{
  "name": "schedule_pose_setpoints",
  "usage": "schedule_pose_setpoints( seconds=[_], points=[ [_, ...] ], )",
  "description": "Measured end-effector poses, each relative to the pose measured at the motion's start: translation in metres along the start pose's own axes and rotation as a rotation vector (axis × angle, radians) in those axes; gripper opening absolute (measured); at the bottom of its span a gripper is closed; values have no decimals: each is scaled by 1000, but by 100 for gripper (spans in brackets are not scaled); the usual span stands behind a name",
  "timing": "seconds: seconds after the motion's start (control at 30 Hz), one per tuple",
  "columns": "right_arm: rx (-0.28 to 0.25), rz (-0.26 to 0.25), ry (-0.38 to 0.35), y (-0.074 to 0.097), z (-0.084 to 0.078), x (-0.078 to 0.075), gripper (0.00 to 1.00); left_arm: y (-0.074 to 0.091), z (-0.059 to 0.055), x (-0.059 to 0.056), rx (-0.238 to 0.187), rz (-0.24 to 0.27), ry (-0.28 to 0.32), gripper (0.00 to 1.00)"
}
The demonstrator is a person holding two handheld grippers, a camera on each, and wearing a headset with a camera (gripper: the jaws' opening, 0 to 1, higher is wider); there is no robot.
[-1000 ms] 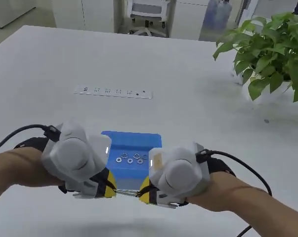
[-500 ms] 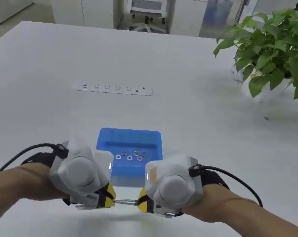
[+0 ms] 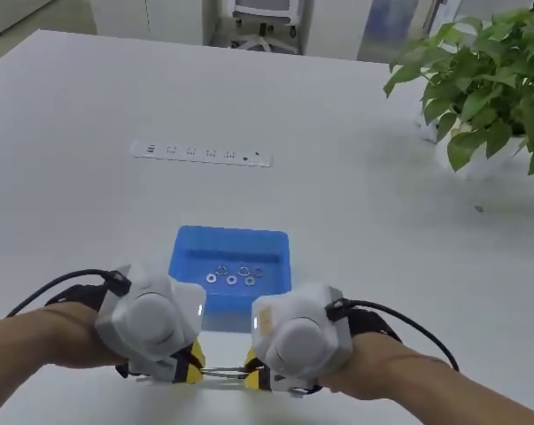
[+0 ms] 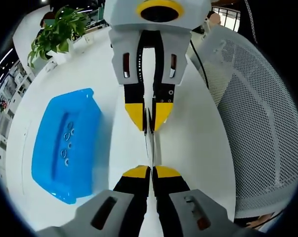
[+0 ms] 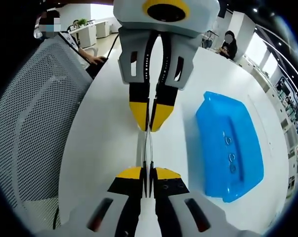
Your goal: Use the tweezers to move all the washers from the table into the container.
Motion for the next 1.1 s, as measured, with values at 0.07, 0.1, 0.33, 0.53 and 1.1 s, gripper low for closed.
schedule_pose_setpoints(
  seconds=[0.07,0.1,0.33,0.53,1.1],
  points=[
    [-5,7,-8,0,0,1,9,0,0,-1,-1,-4,5,7],
    [-9,7,-10,-1,0,1,9,0,-1,-1,-1,-4,6,7],
    [-11,16,-21,-4,-2,2,10,-2,-2,-3,2,-8,5,7],
    [-8,24,-28,-6,-3,4,11,-4,-3,-5,2,-12,3,7],
    [-30,23,-52,-6,-4,0,14,-6,-5,-4,2,-16,12,7]
  ],
)
Point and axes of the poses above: the centre of the closed fingertips' face, and the gripper's own axes: y roughly backward along the fingers, x roughly to its left, z roughly out of its top, the point moved 4 cm from there along y, roughly backward along the fingers, and after that the axes turned 12 degrees about z, right-handed, at the moved point
